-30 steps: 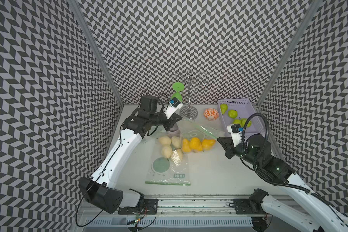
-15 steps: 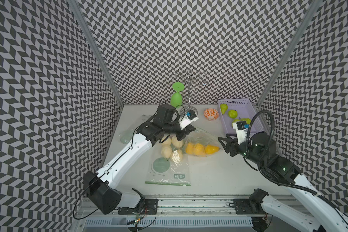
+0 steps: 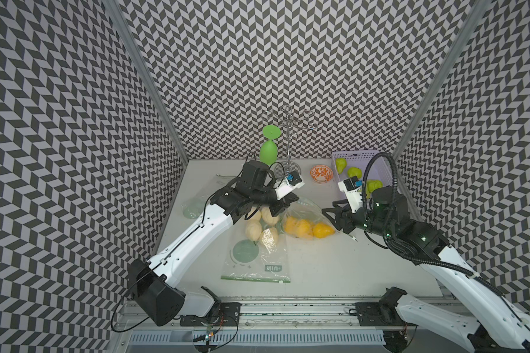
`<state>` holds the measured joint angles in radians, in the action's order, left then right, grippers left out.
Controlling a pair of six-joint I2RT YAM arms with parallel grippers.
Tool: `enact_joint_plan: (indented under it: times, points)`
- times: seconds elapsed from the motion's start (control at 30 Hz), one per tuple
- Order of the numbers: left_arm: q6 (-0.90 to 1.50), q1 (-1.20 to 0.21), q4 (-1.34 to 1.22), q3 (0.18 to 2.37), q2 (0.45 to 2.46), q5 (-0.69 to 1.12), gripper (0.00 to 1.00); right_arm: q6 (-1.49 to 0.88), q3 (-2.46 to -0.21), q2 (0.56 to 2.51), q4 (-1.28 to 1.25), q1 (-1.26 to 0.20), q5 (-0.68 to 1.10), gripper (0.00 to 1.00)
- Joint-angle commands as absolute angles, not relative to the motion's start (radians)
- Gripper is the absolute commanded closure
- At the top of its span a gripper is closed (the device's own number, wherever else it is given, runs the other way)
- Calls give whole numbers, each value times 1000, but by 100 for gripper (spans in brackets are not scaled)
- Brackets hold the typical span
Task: Open the zip-top bag and take out the pear
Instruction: Open the zipper of the food storage bag at the center of the board.
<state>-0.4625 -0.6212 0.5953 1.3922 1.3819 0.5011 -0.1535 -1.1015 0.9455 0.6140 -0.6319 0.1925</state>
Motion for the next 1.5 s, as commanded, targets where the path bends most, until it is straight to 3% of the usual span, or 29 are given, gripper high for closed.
enact_joint_plan:
  times: [0.0, 0.2, 0.47, 1.17, 1.37, 1.47]
  points:
    - [-482, -626, 599, 1395, 1384, 493, 100, -136, -1086, 924, 584, -627, 242, 46]
    - [-486, -626, 603, 1399, 1388, 498, 100, -137, -1074, 922, 589, -627, 246, 47]
    - [-489, -626, 608, 1399, 1386, 506, 100, -142, -1054, 934, 590, -628, 193, 60]
    - [-498, -626, 618, 1400, 1380, 509, 100, -135, -1033, 945, 601, -627, 144, 65]
    - [-506, -626, 621, 1400, 1376, 528, 100, -124, -1018, 958, 593, -627, 126, 79]
    - [-519, -626, 619, 1399, 1369, 562, 100, -121, -1029, 979, 581, -627, 128, 92]
